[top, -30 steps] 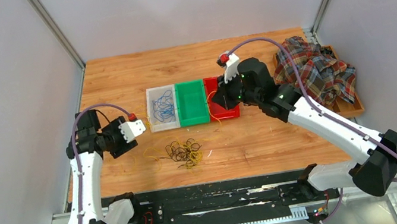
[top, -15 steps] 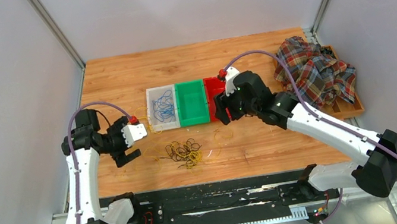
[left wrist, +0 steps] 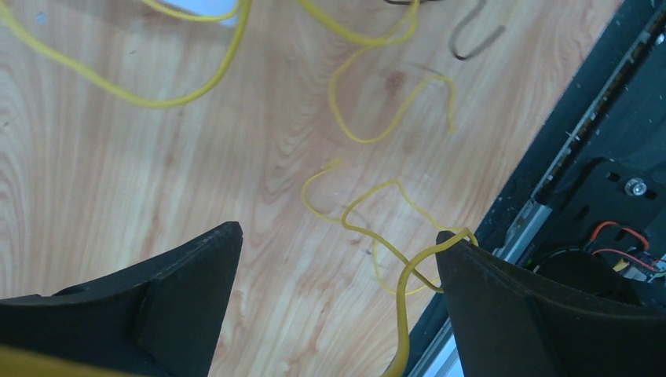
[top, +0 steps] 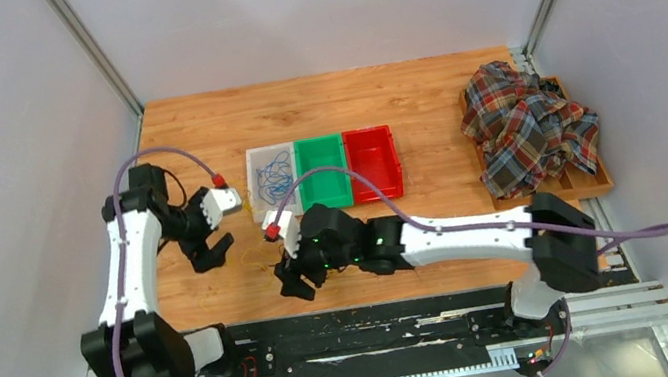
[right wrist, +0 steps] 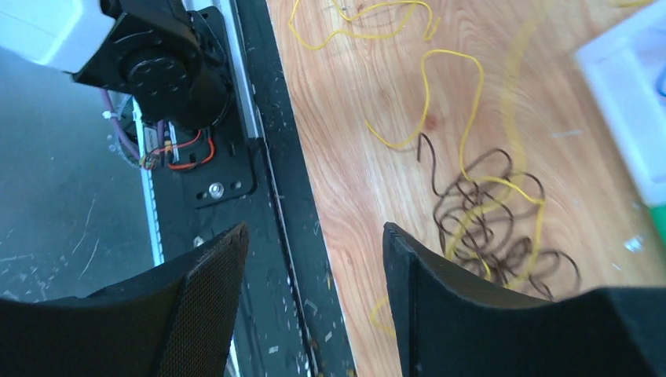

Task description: Untangle the cables

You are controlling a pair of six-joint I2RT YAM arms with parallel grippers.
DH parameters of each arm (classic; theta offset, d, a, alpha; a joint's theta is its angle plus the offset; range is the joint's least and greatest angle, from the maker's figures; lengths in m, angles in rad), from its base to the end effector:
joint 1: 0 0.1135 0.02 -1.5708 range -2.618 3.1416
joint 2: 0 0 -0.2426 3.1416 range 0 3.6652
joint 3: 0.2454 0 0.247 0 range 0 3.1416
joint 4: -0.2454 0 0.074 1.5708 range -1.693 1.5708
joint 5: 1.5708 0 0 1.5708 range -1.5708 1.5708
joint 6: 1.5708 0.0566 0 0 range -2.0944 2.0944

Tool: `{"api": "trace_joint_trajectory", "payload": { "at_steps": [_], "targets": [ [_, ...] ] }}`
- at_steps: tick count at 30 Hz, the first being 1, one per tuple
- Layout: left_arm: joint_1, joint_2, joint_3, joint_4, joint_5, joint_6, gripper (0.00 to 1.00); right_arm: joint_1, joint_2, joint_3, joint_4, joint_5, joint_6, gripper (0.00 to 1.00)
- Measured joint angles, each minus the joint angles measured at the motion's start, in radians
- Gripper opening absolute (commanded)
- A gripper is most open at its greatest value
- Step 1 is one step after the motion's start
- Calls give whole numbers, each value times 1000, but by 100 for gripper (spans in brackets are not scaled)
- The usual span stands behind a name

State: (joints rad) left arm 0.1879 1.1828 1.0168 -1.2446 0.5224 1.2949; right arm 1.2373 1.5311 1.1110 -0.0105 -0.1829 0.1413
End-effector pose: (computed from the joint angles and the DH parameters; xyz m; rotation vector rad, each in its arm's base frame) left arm 0.1959 0.0085 0.2362 1.4404 2.2229 -0.3785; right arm 0.1119 0.3543 0.2589 -1.2309 1.7735 1.0312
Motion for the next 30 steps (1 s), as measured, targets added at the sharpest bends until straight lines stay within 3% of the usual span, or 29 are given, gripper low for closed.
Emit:
{"api": "trace_joint_trajectory", "payload": {
  "at_steps": [4, 10, 15, 20, 25, 30],
  "targets": [
    [1, 133, 147, -11, -11, -68, 98, 10, 159, 50, 81, -19, -3, 63],
    [1, 188, 193, -204, -22, 40, 98, -4, 306, 100, 121, 0, -6, 61],
    [1, 61, 95, -291, -18, 166, 98, -65, 303, 85, 227, -36, 67, 62],
    [0, -76, 82, -321, 80, 286, 98, -189, 251, 29, 441, -139, 260, 63],
    [0, -115, 80, -249, 137, 288, 98, -232, 218, 29, 511, -177, 357, 58],
    [-1, -147, 64, -156, 156, 239, 98, -222, 162, -41, 478, -181, 336, 54]
  ]
}}
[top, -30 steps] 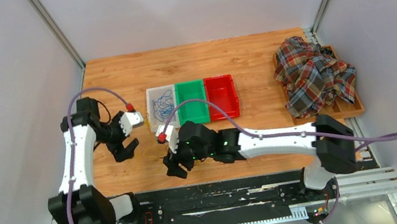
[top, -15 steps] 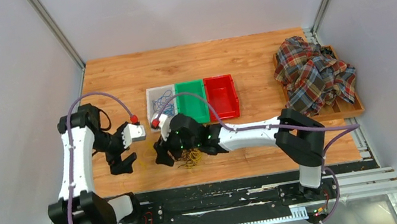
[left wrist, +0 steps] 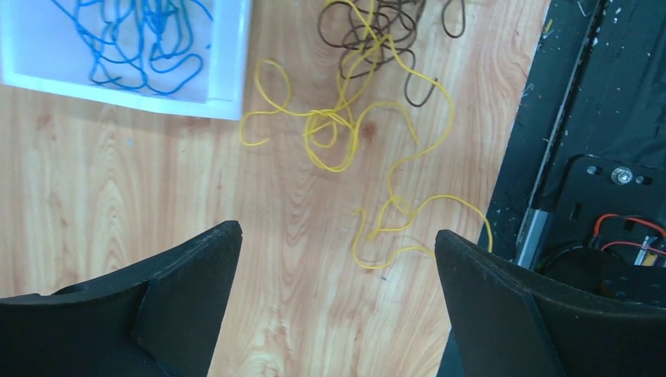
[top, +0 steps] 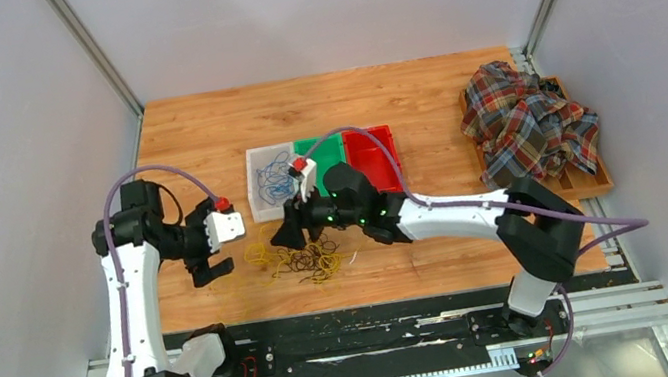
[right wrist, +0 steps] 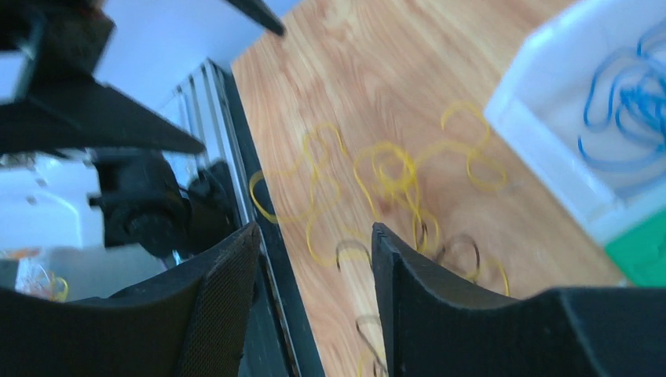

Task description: Untangle the cables

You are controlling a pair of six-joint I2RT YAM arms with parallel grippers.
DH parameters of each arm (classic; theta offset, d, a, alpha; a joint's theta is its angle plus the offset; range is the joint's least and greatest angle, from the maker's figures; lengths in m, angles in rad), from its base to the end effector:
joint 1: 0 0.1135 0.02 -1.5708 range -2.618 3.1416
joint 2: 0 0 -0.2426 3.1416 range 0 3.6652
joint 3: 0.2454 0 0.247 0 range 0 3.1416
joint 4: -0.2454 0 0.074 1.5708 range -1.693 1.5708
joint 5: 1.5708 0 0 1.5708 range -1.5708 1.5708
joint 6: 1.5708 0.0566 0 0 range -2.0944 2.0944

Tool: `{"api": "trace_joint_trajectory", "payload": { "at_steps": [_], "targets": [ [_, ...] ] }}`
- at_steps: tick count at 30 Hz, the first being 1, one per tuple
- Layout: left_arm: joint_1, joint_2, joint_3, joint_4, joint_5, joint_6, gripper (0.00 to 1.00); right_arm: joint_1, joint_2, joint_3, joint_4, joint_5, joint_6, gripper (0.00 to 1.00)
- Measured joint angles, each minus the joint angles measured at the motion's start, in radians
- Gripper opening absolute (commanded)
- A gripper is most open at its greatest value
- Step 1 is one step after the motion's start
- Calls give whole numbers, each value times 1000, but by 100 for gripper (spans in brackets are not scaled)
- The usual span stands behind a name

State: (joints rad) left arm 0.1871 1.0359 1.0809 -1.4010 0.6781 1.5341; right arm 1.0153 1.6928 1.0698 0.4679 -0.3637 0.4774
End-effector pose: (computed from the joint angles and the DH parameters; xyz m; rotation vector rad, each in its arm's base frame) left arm 0.1620 -0.0055 0.2776 1.6130 1.8709 -0.3658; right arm 0.1962 0.3543 0.2436 -0.7979 1.7629 1.3688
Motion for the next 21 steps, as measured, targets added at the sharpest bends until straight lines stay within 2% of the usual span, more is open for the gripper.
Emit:
{"api": "trace_joint_trajectory", "payload": {
  "at_steps": [6, 8, 13, 18, 21],
  "targets": [
    [-49, -25, -183, 52, -18, 6, 99, 51, -116, -176, -125, 42, -126, 53],
    [-74, -29, -275, 118, -47, -2, 95, 92, -118, -187, -185, 73, -171, 53],
    [-105, -50, -474, 391, -150, -90, 86, 150, -48, -118, -319, 153, -261, 50],
    [-106, -42, -549, 718, -247, -183, 77, 150, 81, -14, -394, 253, -314, 47],
    [-105, 0, -590, 896, -318, -227, 76, 153, 151, 38, -430, 304, -333, 41]
  ]
}}
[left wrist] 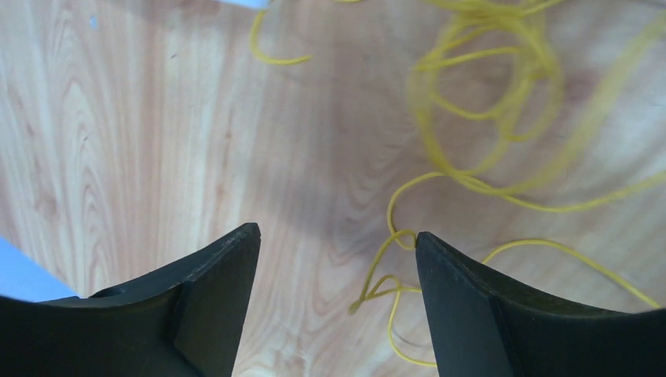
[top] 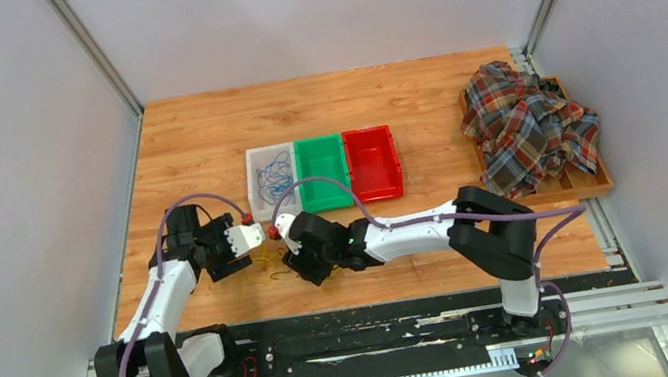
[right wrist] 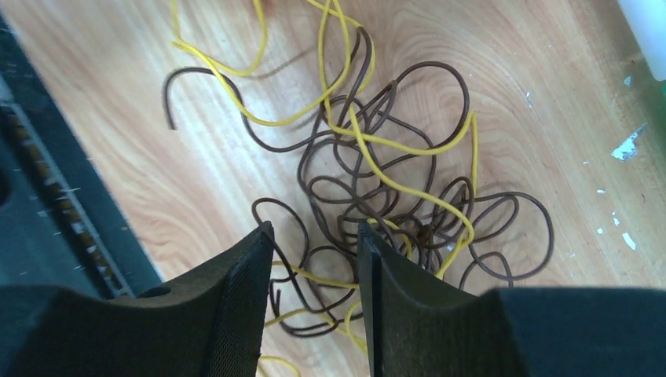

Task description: Untangle the cables

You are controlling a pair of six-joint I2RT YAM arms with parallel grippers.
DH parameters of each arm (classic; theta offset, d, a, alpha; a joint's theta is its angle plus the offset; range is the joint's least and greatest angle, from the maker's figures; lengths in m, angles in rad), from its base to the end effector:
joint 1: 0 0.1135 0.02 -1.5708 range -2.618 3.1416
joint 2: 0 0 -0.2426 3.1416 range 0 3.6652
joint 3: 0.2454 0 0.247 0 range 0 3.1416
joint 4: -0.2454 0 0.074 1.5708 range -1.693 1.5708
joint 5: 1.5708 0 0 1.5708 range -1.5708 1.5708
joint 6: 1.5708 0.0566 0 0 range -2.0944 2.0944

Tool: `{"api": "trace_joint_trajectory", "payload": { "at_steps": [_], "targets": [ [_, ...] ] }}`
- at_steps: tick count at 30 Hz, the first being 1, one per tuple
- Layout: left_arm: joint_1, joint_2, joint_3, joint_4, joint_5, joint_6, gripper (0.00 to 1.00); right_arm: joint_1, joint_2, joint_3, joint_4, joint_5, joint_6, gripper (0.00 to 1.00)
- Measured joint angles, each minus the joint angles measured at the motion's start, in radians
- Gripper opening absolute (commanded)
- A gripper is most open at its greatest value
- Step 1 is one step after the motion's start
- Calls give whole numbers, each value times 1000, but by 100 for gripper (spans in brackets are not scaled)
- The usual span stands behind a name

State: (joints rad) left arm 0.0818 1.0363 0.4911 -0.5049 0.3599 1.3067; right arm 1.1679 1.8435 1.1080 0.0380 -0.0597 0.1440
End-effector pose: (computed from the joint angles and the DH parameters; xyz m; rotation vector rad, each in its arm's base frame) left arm 0.1965 -0.0039 0.1392 1.5468 1.9894 0.0771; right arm 0.1550 0.3723 0.1470 -1.1960 2.0607 0.7345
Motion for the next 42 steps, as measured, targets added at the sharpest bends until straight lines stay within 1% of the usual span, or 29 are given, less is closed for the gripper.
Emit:
{"api": "trace_joint_trajectory", "payload": {
  "at_steps": [3, 6, 7, 10, 13, 16, 19, 23, 27, 31, 35, 38, 40, 42],
  "targets": [
    [0, 55, 10, 83, -47, -37, 76, 6, 55, 37, -30, 45, -16, 20],
    [0, 74, 54, 105, -68, -75, 76, 17, 64, 45, -51, 77, -24, 3],
    [0, 73, 79, 104, -69, -89, 76, 21, 58, 44, -59, 85, -27, 1],
    [0, 49, 173, 80, -51, -129, 76, 27, 16, 23, -82, 86, -24, 1],
    [0, 14, 274, 46, -18, -167, 76, 23, -74, -7, -99, 36, -20, 1],
    [0, -14, 350, -4, 18, -185, 77, -8, -186, -25, -96, -81, -4, 1],
    [0, -48, 422, -97, 78, -177, 83, -81, -283, -33, -74, -235, 30, 1],
    [0, -122, 457, -205, 169, -162, 87, -184, -347, -44, -52, -415, 64, 1],
    [-16, -170, 513, -340, 264, -149, 87, -225, -367, -62, -34, -547, 90, 1],
    [-119, -199, 550, -432, 354, -188, 87, -238, -374, -72, -10, -639, 113, 1],
    [-302, -233, 546, -484, 397, -267, 86, -239, -374, -72, 30, -689, 131, 1],
    [-418, -244, 525, -501, 400, -298, 82, -239, -374, -77, 73, -711, 149, 1],
    [-439, -241, 512, -511, 395, -302, 78, -239, -373, -82, 93, -720, 156, 1],
    [-443, -232, 508, -525, 391, -304, 69, -239, -373, -85, 106, -725, 163, 1]
  ]
}}
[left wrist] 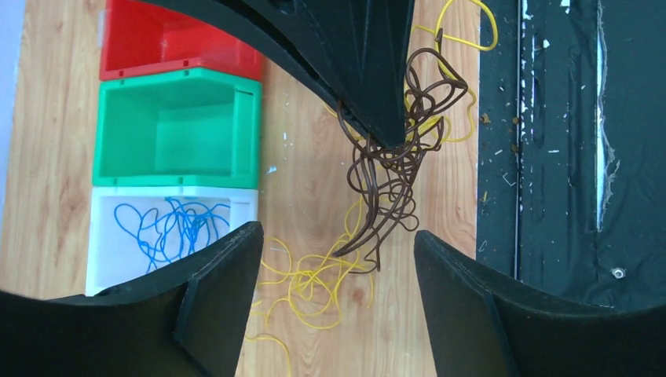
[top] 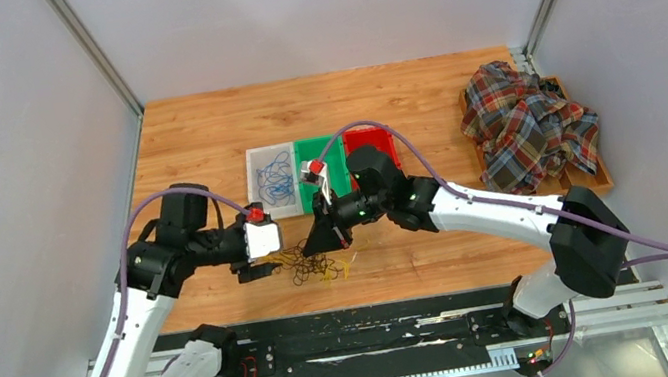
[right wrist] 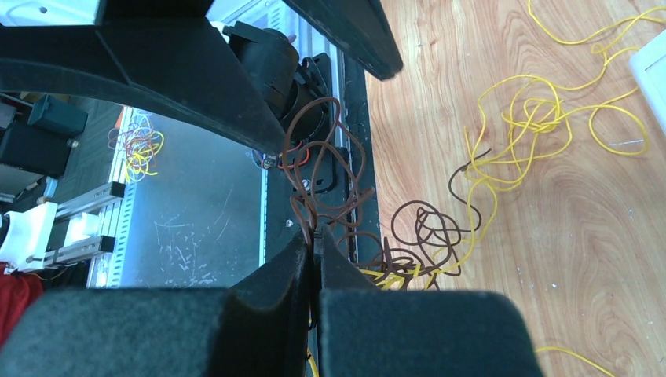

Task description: Untangle the cables

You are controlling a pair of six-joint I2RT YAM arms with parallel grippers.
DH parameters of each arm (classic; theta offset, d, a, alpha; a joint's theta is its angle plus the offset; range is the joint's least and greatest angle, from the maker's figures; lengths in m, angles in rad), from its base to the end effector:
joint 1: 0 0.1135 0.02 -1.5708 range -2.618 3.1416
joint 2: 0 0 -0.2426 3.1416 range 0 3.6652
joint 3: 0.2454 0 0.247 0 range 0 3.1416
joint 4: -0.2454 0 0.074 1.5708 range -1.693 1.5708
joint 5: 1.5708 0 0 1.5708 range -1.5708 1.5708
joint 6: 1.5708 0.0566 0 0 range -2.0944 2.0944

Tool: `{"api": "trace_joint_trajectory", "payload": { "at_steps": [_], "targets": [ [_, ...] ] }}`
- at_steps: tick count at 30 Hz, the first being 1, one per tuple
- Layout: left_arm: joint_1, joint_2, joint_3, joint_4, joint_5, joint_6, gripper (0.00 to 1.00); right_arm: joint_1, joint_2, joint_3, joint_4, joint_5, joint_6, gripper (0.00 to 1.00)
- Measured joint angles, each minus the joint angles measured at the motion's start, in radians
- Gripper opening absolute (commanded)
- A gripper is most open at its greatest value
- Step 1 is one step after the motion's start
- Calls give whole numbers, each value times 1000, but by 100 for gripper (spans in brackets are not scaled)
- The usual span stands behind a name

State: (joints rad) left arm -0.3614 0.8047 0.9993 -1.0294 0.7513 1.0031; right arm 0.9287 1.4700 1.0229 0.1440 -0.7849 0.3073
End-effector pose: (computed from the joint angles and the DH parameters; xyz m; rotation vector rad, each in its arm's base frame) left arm 0.1292 -0.0901 0.3080 1.6245 1.4763 -0.5483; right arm 0.1754 0.3014 0.2713 -1.1961 1.7259 1.5333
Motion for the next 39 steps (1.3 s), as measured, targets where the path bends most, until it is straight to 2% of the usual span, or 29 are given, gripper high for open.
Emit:
{"api": "trace_joint_trajectory", "payload": {
  "at_steps": [4, 6, 7, 8, 9, 11, 14, 18, 21, 26, 29, 34, 39],
  "targets": [
    [-10, 32, 0, -2, -1, -7, 47, 0, 2, -1, 18, -2, 10, 1],
    [-15, 46, 0, -3, -3, -5, 32, 0, 2, -1, 17, -1, 11, 1],
    [-16, 50, 0, -3, -3, -4, 21, 0, 2, -1, 16, -1, 10, 1],
    [-18, 51, 0, -4, -5, -6, 13, 0, 3, -1, 16, 0, 10, 1],
    [-19, 52, 0, -5, -9, -1, 7, 0, 3, -1, 16, 1, 10, 1],
    [-22, 51, 0, -6, -17, 0, 2, 0, 3, -2, 16, 6, 8, 1],
    [-23, 48, 1, -6, -37, 10, 1, 0, 3, -11, 12, 21, -1, 3],
    [-23, 48, 31, -14, -91, 14, 0, -7, 2, -26, -14, 79, -27, 21],
    [-23, 48, 92, -15, -136, 4, 1, -18, -15, -51, -59, 197, -66, 36],
    [-23, 51, 207, 6, -174, -70, 1, -27, -109, -100, -123, 399, -115, 47],
    [-26, 69, 267, 16, -173, -132, 1, -26, -201, -106, -111, 487, -125, 67],
    [-50, 105, 333, 26, -160, -232, 1, 13, -317, -103, 45, 554, -145, 69],
    [-70, 144, 384, 29, -155, -304, 0, 67, -255, -33, 124, 554, -146, 69]
  ]
}}
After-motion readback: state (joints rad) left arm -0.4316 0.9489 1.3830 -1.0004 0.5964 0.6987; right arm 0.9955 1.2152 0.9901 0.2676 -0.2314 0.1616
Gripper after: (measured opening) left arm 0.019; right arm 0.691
